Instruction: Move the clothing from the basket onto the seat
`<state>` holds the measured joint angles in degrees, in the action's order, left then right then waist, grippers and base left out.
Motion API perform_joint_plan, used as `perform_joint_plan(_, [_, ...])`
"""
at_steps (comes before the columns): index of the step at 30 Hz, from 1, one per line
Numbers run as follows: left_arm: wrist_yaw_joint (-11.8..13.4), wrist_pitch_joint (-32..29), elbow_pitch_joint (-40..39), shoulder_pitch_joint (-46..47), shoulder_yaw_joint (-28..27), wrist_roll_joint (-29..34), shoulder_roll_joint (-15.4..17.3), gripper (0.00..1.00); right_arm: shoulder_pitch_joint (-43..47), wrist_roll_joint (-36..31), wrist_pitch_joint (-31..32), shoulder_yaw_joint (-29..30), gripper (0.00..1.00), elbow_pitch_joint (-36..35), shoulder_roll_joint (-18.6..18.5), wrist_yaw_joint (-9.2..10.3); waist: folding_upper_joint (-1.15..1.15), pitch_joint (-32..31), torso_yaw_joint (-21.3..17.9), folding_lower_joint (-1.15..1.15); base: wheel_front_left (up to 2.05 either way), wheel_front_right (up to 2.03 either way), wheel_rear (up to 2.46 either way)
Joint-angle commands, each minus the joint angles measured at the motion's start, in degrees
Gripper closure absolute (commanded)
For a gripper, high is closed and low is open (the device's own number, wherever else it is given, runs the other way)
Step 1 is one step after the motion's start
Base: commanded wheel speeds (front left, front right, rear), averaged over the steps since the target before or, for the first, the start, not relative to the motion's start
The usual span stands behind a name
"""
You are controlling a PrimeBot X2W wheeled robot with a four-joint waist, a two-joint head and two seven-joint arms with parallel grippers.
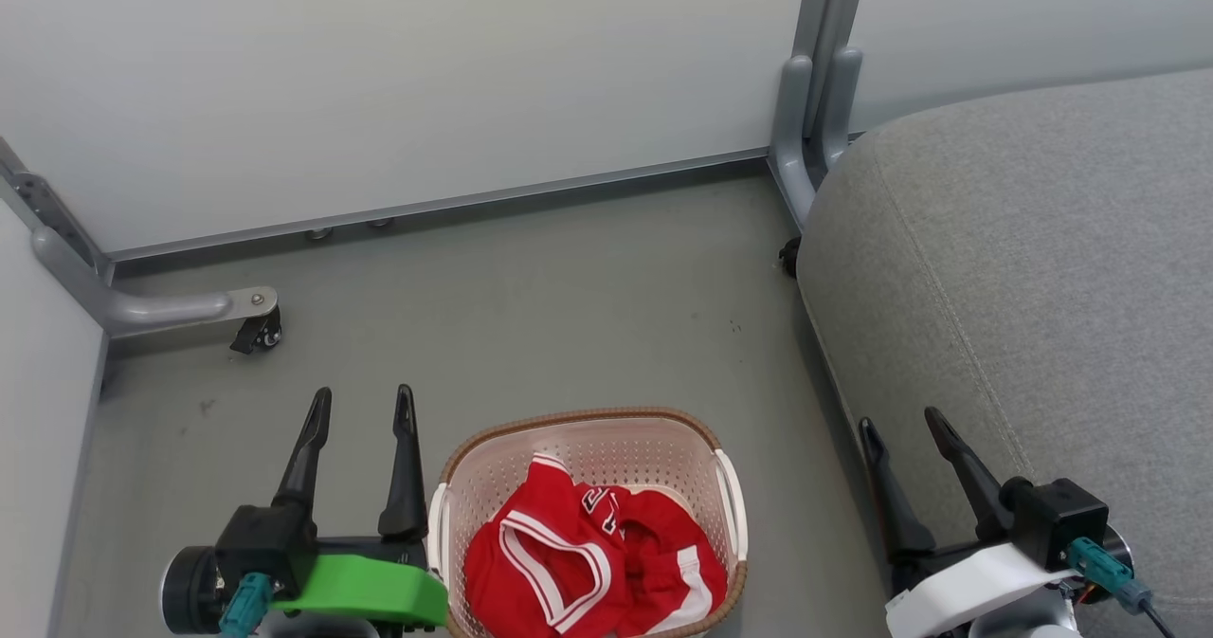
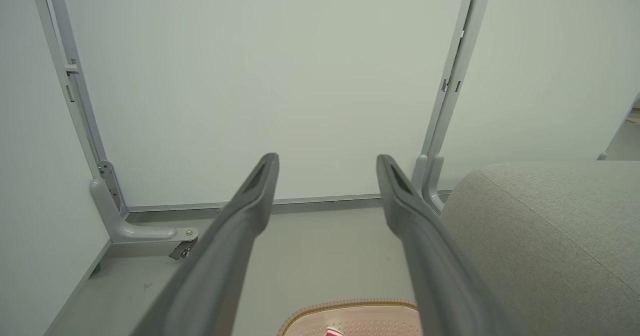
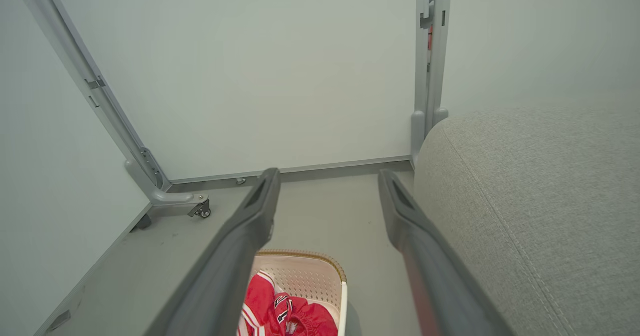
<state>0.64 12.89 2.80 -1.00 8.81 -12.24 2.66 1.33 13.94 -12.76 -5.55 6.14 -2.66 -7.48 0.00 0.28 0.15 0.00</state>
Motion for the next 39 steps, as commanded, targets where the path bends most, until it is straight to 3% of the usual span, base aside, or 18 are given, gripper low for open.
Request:
perform_joint_plan(1, [-0.5,0.5,-0.4,-0.8,0.2,1.4,0.4,0.0,0.7,-1.3,-0.6,-0.1,0.0,-0.4,-0.3,-0.02,0.0,0.0,0.0,0.0,0.0,0.0,0.0])
perform_joint_plan(13, [-3.1,1.8,0.3,-1.8,0.8,4.1,0.4,0.0,1.5,-5.9,-1.9,-0.5,0.0,-1.0,-0.4,-0.02,0.0,-0.3,0.0,0.0,0.0,0.0,0.0])
perform_joint_plan(39, [-3.6,2.3,2.4,-2.6,-0.5,3.4,0.4,0.0,2.3,-6.4,-2.5,0.1,0.0,-0.3,-0.3,-0.01,0.0,-1.2,-0.1,0.0,0.0,0.0,0.0])
